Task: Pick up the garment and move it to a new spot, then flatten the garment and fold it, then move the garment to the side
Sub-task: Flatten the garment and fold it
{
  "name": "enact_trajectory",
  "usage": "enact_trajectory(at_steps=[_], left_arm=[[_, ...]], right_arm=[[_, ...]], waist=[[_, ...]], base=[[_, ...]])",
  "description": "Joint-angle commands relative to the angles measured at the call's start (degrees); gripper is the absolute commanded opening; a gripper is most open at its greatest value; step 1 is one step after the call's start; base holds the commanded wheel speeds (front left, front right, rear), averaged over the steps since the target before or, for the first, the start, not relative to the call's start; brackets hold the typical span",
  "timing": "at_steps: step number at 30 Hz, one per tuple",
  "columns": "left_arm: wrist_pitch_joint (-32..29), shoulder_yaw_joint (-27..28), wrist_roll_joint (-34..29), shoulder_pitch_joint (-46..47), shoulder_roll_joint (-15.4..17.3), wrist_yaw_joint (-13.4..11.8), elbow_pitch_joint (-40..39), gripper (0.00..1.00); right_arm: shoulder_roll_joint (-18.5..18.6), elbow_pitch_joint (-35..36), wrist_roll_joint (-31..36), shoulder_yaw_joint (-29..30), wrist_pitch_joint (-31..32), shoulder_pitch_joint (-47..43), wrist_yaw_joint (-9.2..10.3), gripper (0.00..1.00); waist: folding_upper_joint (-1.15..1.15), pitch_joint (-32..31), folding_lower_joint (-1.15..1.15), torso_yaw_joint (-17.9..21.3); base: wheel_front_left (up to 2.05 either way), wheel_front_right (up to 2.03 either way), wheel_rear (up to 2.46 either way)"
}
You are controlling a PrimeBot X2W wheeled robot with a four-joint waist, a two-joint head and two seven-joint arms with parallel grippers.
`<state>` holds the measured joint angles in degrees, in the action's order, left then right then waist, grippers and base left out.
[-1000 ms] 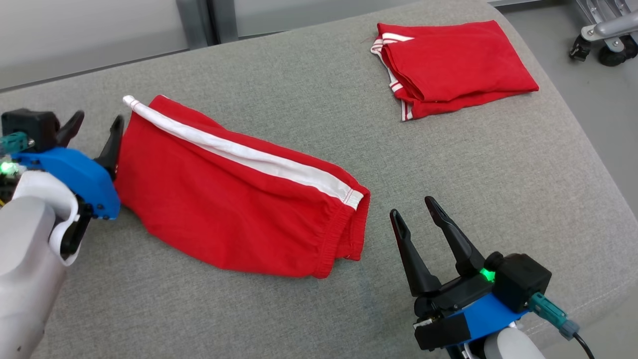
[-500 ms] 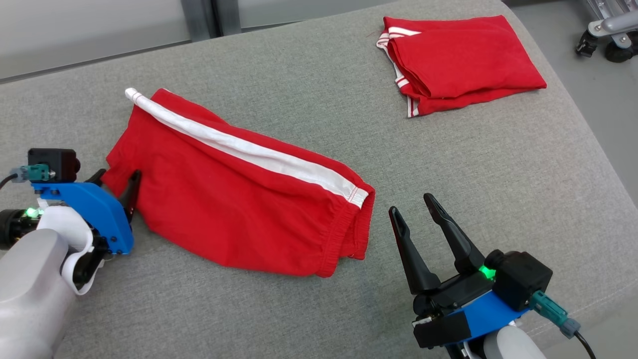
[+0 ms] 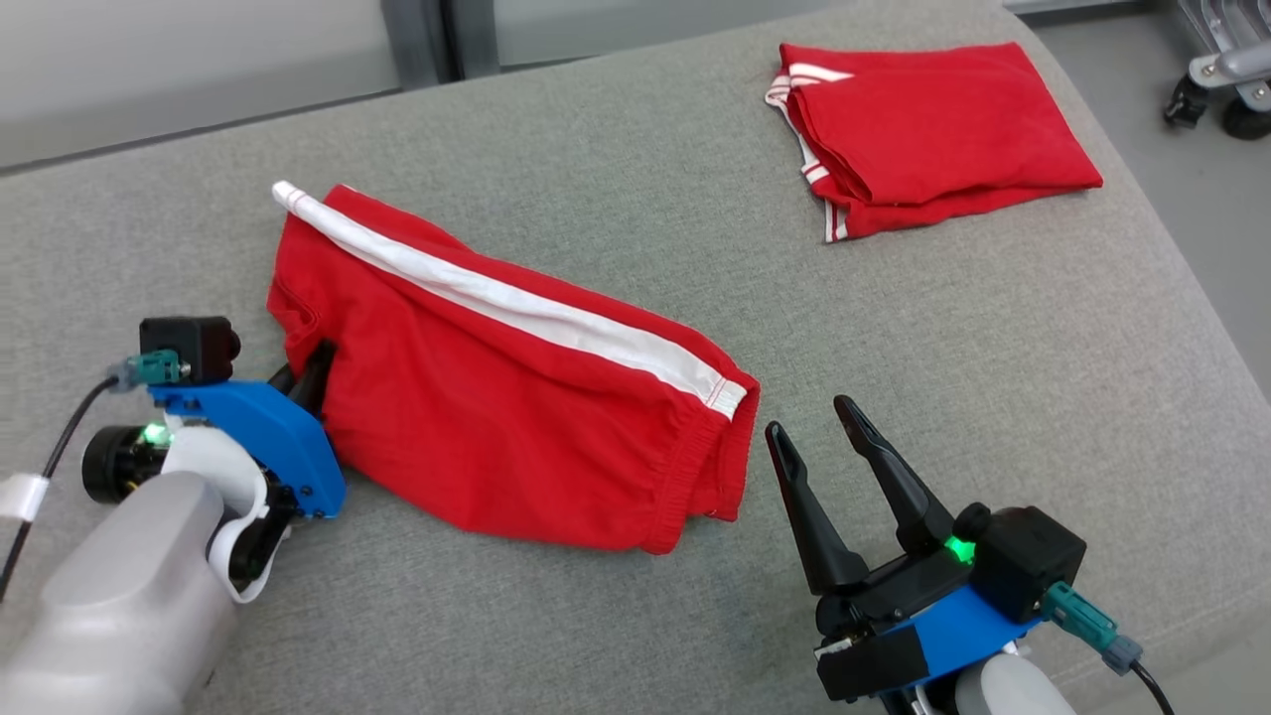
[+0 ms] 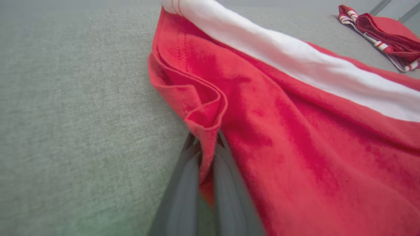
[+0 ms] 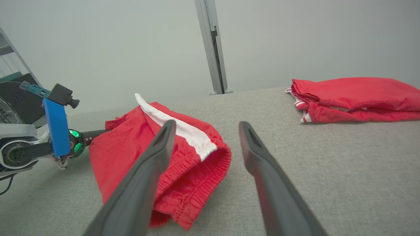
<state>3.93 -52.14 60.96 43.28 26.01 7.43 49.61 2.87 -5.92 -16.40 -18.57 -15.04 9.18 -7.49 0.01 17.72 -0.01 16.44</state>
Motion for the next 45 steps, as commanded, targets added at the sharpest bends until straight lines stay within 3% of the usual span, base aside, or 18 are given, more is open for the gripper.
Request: enact_trajectory(at_steps=[1,10,20,29,30,31,35,45], left_arm=[[1.92,0.40,0.40,-1.16,-0.24,0.07,0.72,0.00],[10.99,4.50,2.37,-9.34,-2.74,-0.47,0.31,0.00],[11.30,19.26,-2.45,-29.01,-4.80,-7.57,-15.57,0.00],[11.30,24.36,-6.75,-42.15,-6.74,-11.36,-24.78,0.00],[11.31,24.60,-8.03,-42.37,-6.59,-11.89,-25.37,0.31],[11.30,25.26,-9.03,-42.40,-6.65,-12.42,-25.83,1.00],[11.31,30.37,-13.85,-43.23,-7.66,-13.13,-27.96,1.00],[11.29,46.01,-34.45,-47.24,-12.01,-12.83,-39.52,1.00]], right_arm=[[0.06,-0.04,-0.02,0.01,-0.18,-0.56,-0.02,1.00],[0.09,-1.91,0.54,1.81,-0.18,-4.90,-0.01,1.00],[0.10,-4.50,1.87,4.69,-0.18,-9.79,-0.02,1.00],[0.11,-5.10,2.27,6.60,-0.18,-11.27,-0.01,1.00],[0.11,-5.32,2.33,6.46,-0.18,-11.37,-0.02,1.00],[0.11,-5.46,2.32,6.43,-0.18,-11.43,-0.01,1.00],[0.11,-6.15,2.31,5.99,-0.18,-11.40,-0.02,1.00],[0.11,-5.75,2.77,9.30,-0.18,-11.51,-0.01,1.00]], waist=[[-0.01,-0.82,0.01,-0.28],[-0.01,-7.03,0.01,-4.37],[-0.01,-12.08,0.01,-9.33],[-0.01,-13.58,0.01,-11.07],[-0.01,-13.78,0.01,-11.24],[-0.01,-14.01,0.01,-11.43],[-0.01,-15.44,0.01,-11.92],[-0.01,-17.95,0.01,-14.33]], base=[[0.00,0.00,0.00],[0.00,0.00,0.00],[0.00,0.00,0.00],[0.00,0.00,0.00],[0.00,0.00,0.00],[0.00,0.00,0.00],[0.00,0.00,0.00],[0.00,0.00,0.00]])
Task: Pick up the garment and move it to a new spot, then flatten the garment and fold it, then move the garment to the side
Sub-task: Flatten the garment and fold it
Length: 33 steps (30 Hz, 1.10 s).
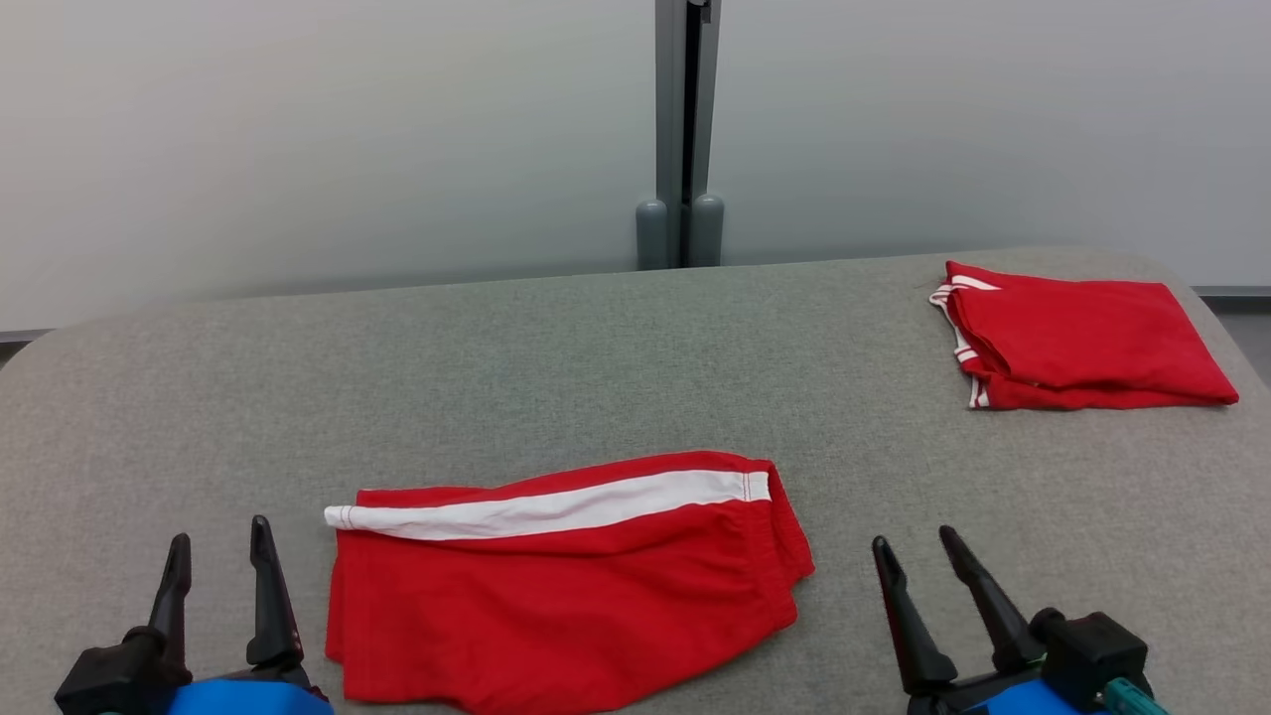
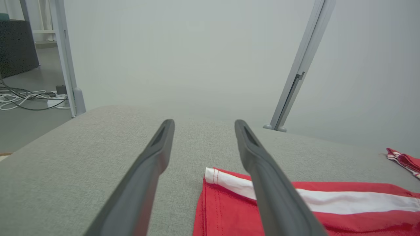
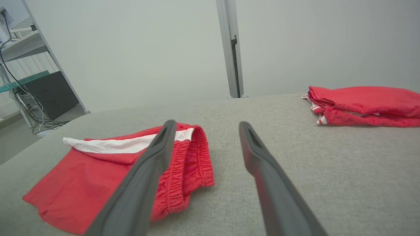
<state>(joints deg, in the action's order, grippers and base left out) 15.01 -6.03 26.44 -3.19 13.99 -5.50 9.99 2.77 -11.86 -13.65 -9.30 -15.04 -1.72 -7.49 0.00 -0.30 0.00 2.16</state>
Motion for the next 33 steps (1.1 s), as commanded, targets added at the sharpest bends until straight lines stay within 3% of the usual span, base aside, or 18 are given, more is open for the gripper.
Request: enact_trajectory(at_steps=[1,6,12,26,33], left_arm=[[0.22,0.88,-1.96,-0.82,-0.17,0.27,-0.82,1.00],[0.22,3.42,-8.33,-2.23,-1.18,1.39,-2.21,1.00],[0.22,3.51,-12.62,-3.56,-1.99,4.72,-0.83,1.00],[0.22,6.50,-16.07,-3.25,-4.61,7.29,1.97,1.00],[0.22,6.84,-17.45,-1.75,-6.27,8.49,2.79,1.00]], right_arm=[[0.26,0.48,0.08,0.84,-0.18,-0.52,-0.01,1.00],[0.21,0.67,1.67,3.40,-0.18,-0.48,-0.01,1.00],[0.21,-0.49,3.14,5.69,-0.18,-1.70,-0.01,1.00],[0.20,-3.17,4.92,6.18,-0.18,-2.64,-0.02,1.00],[0.21,-5.29,7.22,2.42,-0.17,3.36,-0.01,1.00]], waist=[[0.00,0.00,0.00,-0.40],[0.00,-0.28,0.00,-1.69],[0.00,-0.66,0.00,-2.99],[0.00,-1.35,0.00,-4.03],[0.00,-1.00,0.00,-6.10]], base=[[0.00,0.00,0.00],[0.00,0.00,0.00],[0.00,0.00,0.00],[0.00,0.00,0.00],[0.00,0.00,0.00]])
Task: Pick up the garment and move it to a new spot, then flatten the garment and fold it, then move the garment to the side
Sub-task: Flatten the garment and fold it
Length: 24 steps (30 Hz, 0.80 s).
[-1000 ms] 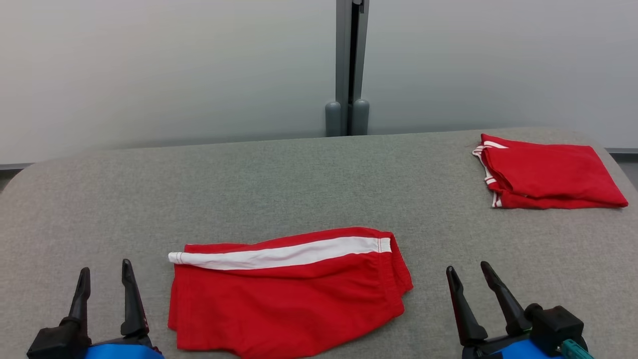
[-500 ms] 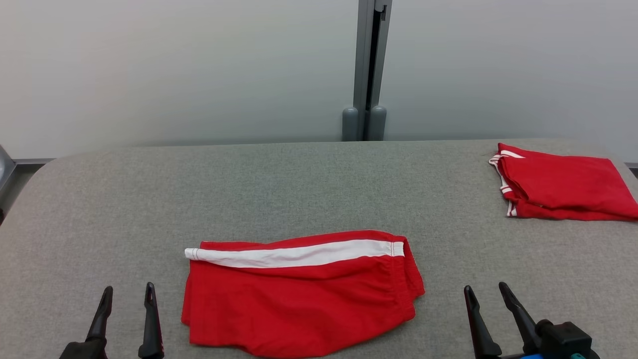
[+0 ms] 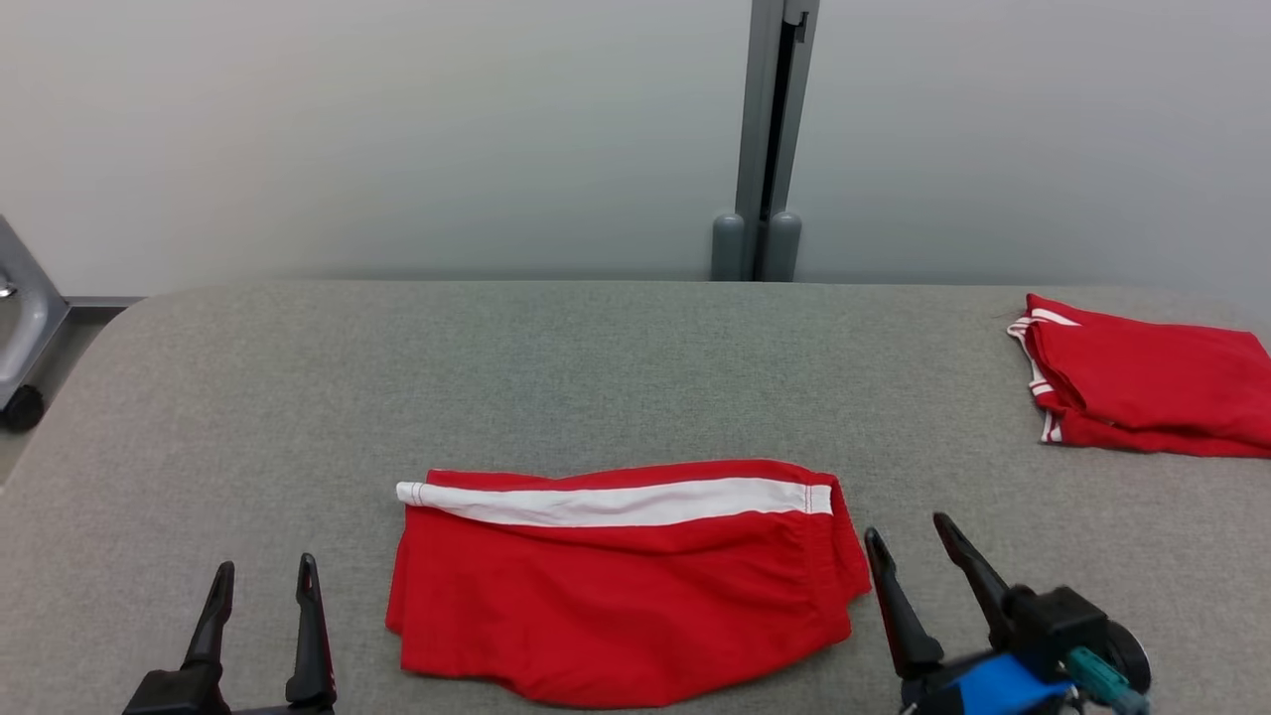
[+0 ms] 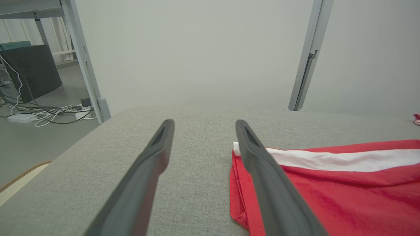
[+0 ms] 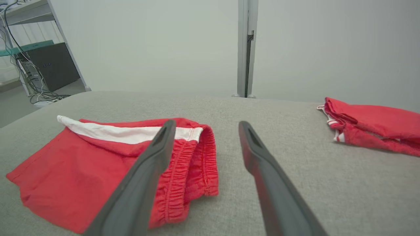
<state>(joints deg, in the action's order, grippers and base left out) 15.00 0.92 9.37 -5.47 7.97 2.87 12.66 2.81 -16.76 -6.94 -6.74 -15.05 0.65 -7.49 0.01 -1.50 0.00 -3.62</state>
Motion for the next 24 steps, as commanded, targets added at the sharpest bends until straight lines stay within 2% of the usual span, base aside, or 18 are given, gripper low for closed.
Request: enact_trajectory(at_steps=[1,6,12,18,21,24], left_arm=[[0.23,0.09,-0.50,0.62,-0.36,0.23,0.14,1.00],[0.23,0.75,-1.13,1.38,-1.23,0.98,0.44,1.00],[0.23,1.21,-1.92,2.25,-2.19,1.54,0.28,1.00],[0.23,1.65,-2.49,2.89,-3.03,1.64,0.34,1.00],[0.23,2.01,-2.77,3.12,-3.34,1.86,0.56,1.00],[0.23,2.45,-2.97,3.33,-3.51,2.10,0.87,1.00]], right_arm=[[0.18,-1.07,0.98,-0.81,-0.17,2.46,-0.01,1.00],[0.20,-8.08,3.64,-2.17,-0.16,10.54,-0.01,1.00],[0.17,-20.46,5.55,-1.19,0.36,17.40,-0.01,1.00],[0.19,-31.87,6.37,0.87,0.17,20.58,-0.01,1.00],[0.18,-36.77,2.03,0.67,0.10,20.95,-0.01,1.00],[0.18,-39.68,-3.34,-2.89,0.03,21.26,-0.01,1.00]], waist=[[-0.01,0.29,0.00,-0.57],[-0.01,1.05,0.00,-2.22],[-0.01,2.91,0.00,-3.98],[-0.01,4.33,0.00,-4.56],[-0.01,4.47,0.00,-4.57],[-0.01,4.31,0.00,-4.30]], base=[[0.00,0.00,0.00],[0.00,0.00,0.00],[0.00,0.00,0.00],[0.00,0.00,0.00],[0.00,0.00,0.00],[0.00,0.00,0.00]])
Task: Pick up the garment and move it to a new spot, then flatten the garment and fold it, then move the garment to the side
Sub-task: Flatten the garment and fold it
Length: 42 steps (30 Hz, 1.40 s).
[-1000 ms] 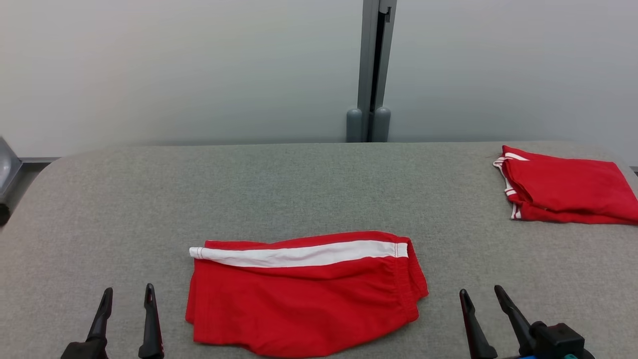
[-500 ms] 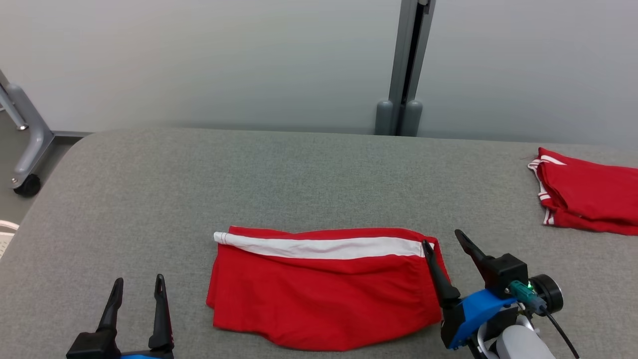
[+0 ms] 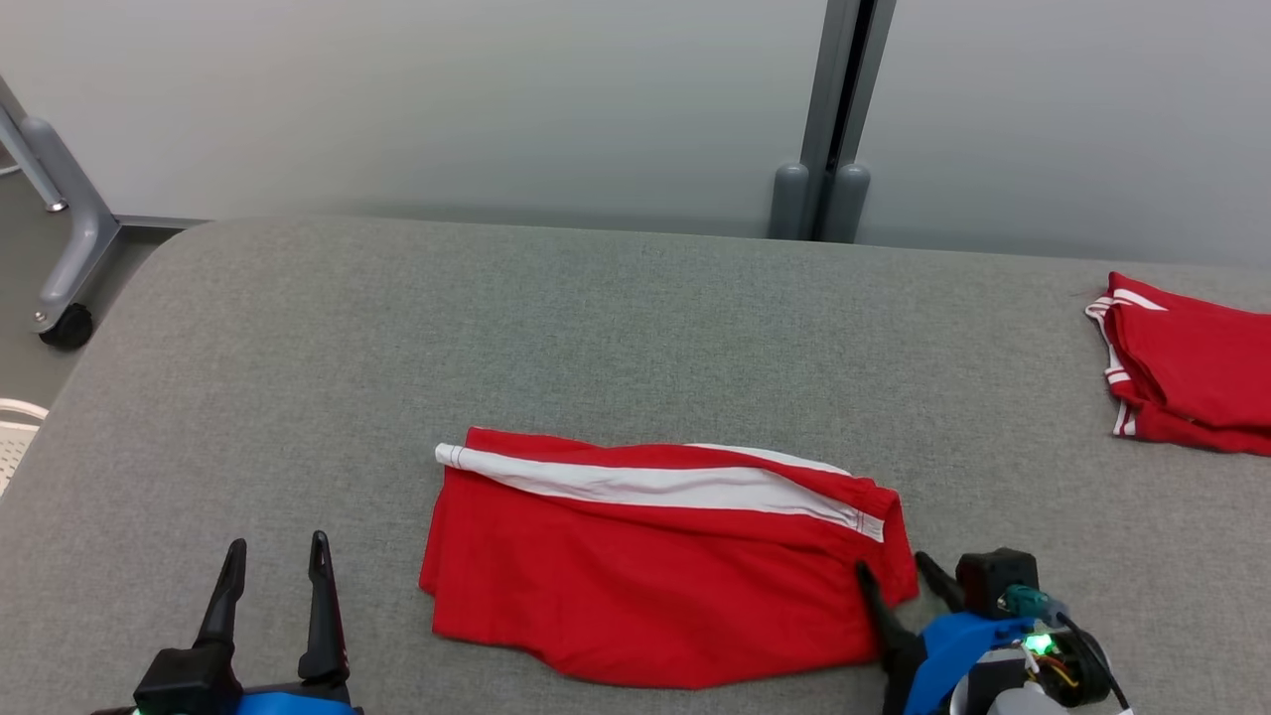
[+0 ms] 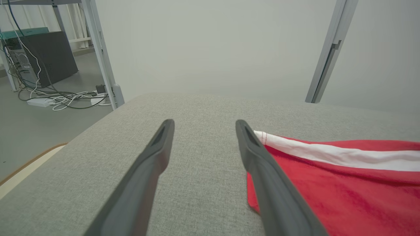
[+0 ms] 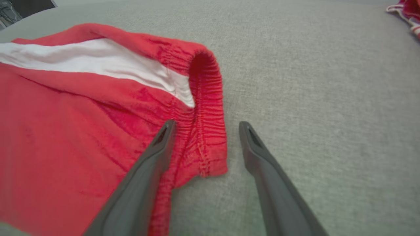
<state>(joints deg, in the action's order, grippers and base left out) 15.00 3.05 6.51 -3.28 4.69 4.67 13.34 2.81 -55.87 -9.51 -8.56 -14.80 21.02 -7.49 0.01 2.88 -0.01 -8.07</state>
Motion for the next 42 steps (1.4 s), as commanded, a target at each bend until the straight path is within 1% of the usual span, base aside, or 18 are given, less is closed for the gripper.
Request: enact_trajectory(at_steps=[1,2,3,4,5,6,7,12,14,15,19,22,24,27,30,32,36,42], left_arm=[[0.23,0.42,-0.24,1.24,-0.27,0.29,0.30,1.00],[0.23,0.46,-0.36,1.44,-0.34,0.34,0.31,1.00],[0.23,0.46,-0.36,1.44,-0.34,0.34,0.31,1.00],[0.23,0.54,-0.44,1.68,-0.43,0.53,0.34,1.00],[0.23,0.57,-0.49,1.64,-0.45,0.63,0.38,1.00],[0.23,0.57,-0.49,1.64,-0.45,0.63,0.38,1.00],[0.23,0.68,-0.56,1.74,-0.56,0.82,0.44,1.00],[0.23,0.53,-0.93,2.33,-0.76,1.11,0.40,1.00],[0.23,0.62,-0.99,2.30,-0.82,1.18,0.39,1.00],[0.23,0.91,-1.07,2.11,-0.88,1.28,0.41,1.00],[0.23,1.37,-1.11,1.40,-1.00,1.29,0.38,1.00],[0.23,1.99,-1.15,0.45,-1.09,1.21,0.08,1.00],[0.23,2.24,-1.35,-0.01,-1.12,1.27,-0.06,1.00],[0.23,2.40,-1.48,-0.50,-1.20,1.28,-0.19,1.00],[0.23,2.43,-1.31,-0.89,-1.35,1.29,-0.26,1.00],[0.23,2.34,-1.19,-0.99,-1.42,1.35,-0.26,1.00],[0.23,2.50,-1.00,-1.21,-1.54,1.39,-0.21,1.00],[0.23,2.30,-0.95,-1.42,-1.71,1.25,-0.34,1.00]], right_arm=[[0.15,-1.01,-3.12,-2.94,-0.23,0.79,-0.01,1.00],[0.15,-1.00,-5.44,-5.20,-0.24,0.57,-0.01,1.00],[0.15,-1.00,-5.44,-5.20,-0.24,0.57,-0.01,1.00],[0.15,-0.13,-9.95,-9.93,-0.13,0.22,-0.02,1.00],[0.15,0.28,-12.24,-11.68,0.10,0.14,-0.01,1.00],[0.15,0.28,-12.24,-11.68,0.10,0.14,-0.01,1.00],[0.24,0.26,-15.34,-14.32,0.10,0.89,-0.02,1.00],[0.20,-0.24,-21.94,-18.72,-0.09,2.51,-0.02,1.00],[0.20,-0.20,-23.42,-19.40,-0.16,2.74,-0.02,1.00],[0.21,-1.01,-25.37,-20.41,-0.25,3.18,-0.01,0.00],[0.21,-2.12,-27.59,-20.34,-0.43,4.41,-0.01,0.00],[0.25,-2.11,-25.90,-17.44,-0.42,4.71,-0.01,0.00],[1.11,-2.08,-24.04,-15.08,-0.43,4.27,-0.01,0.00],[3.59,-1.80,-21.95,-12.77,-0.43,2.70,-0.01,0.00],[7.06,-1.75,-21.33,-11.19,-0.44,2.02,-0.01,0.00],[9.32,-2.20,-20.96,-11.11,-0.43,2.02,-0.01,0.00],[12.67,-1.66,-22.33,-11.76,1.92,3.15,0.00,0.00],[12.05,3.72,-26.71,-13.05,4.91,4.60,-0.01,0.00]], waist=[[-0.01,-0.11,0.01,0.29],[-0.01,-0.11,0.01,0.37],[-0.01,-0.11,0.01,0.37],[-0.01,-0.11,0.01,0.54],[-0.01,-0.11,0.01,0.61],[-0.01,-0.11,0.01,0.61],[-0.01,-0.11,0.01,0.67],[-0.01,0.15,0.01,0.26],[-0.01,0.20,0.01,0.23],[-0.01,0.26,0.01,0.25],[-0.01,0.09,0.01,0.65],[-0.01,-0.41,0.01,1.71],[-0.01,-0.83,0.01,2.56],[-0.01,-1.58,0.01,3.84],[-0.01,-1.96,0.01,4.90],[-0.01,-2.12,0.01,5.46],[-0.01,-2.35,0.01,6.42],[-0.01,-2.68,0.01,7.17]], base=[[0.00,0.00,0.00],[0.00,0.00,0.00],[0.00,0.00,0.00],[0.00,0.00,0.00],[0.00,0.00,0.00],[0.00,0.00,0.00],[0.00,0.00,0.00],[0.00,0.00,0.00],[0.00,0.00,0.00],[0.00,0.00,0.00],[0.00,0.00,0.00],[0.00,0.00,0.00],[0.00,0.00,0.00],[0.00,0.00,0.00],[0.00,0.00,0.00],[0.00,0.00,0.00],[0.00,0.00,0.00],[0.00,0.00,0.00]])
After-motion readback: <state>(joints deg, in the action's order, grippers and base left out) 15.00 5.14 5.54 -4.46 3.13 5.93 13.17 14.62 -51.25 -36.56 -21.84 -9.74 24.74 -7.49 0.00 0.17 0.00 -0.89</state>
